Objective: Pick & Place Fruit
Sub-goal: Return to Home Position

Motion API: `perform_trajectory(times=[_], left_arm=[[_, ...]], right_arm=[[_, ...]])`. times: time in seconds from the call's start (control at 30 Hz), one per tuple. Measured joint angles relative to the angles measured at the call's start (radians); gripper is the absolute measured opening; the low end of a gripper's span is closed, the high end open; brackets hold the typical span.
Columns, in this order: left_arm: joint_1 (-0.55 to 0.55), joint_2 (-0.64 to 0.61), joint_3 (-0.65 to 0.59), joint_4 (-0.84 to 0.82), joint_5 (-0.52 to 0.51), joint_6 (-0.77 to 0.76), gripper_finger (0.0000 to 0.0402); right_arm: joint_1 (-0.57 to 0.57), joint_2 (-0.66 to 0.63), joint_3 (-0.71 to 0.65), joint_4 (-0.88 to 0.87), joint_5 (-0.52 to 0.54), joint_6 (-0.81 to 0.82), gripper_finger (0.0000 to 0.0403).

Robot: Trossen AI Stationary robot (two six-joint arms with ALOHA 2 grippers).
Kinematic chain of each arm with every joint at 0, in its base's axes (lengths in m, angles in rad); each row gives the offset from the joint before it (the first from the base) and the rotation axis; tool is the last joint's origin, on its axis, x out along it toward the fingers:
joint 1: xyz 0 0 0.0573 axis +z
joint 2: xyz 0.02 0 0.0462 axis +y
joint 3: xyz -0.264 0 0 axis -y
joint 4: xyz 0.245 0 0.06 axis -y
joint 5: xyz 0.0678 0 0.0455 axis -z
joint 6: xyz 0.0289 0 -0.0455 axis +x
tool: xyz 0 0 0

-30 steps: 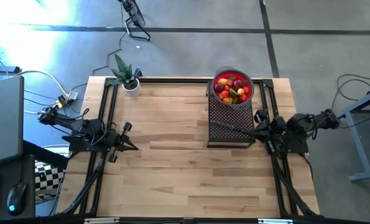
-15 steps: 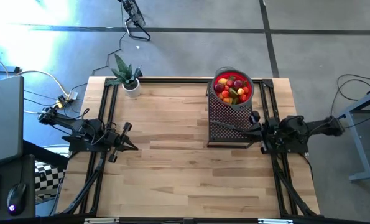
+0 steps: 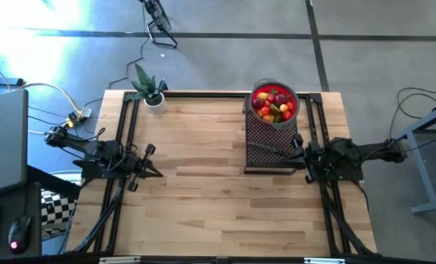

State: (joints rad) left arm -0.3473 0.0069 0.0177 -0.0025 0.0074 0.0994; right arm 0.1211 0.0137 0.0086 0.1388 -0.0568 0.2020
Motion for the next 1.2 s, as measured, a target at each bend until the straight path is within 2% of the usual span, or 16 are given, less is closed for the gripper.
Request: perform_trajectory(times=[0.23,0.37,0.6,1.2], left_arm=[[0.0,0.0,0.0,0.0,-0.003,0.0,0.0],[0.0,0.0,0.0,0.0,-0.002,0.0,0.0],[0.0,0.0,0.0,0.0,-0.002,0.0,0.0],[0.0,0.0,0.0,0.0,-0.002,0.0,0.0]], right_arm=[[0.0,0.001,0.0,-0.105,-0.009,-0.012,0.0002],[0.0,0.012,-0.001,-0.107,-0.019,-0.051,0.0002],[0.0,0.019,-0.001,-0.117,0.074,-0.019,0.0002],[0.0,0.019,-0.002,-0.118,0.078,-0.015,0.0002]])
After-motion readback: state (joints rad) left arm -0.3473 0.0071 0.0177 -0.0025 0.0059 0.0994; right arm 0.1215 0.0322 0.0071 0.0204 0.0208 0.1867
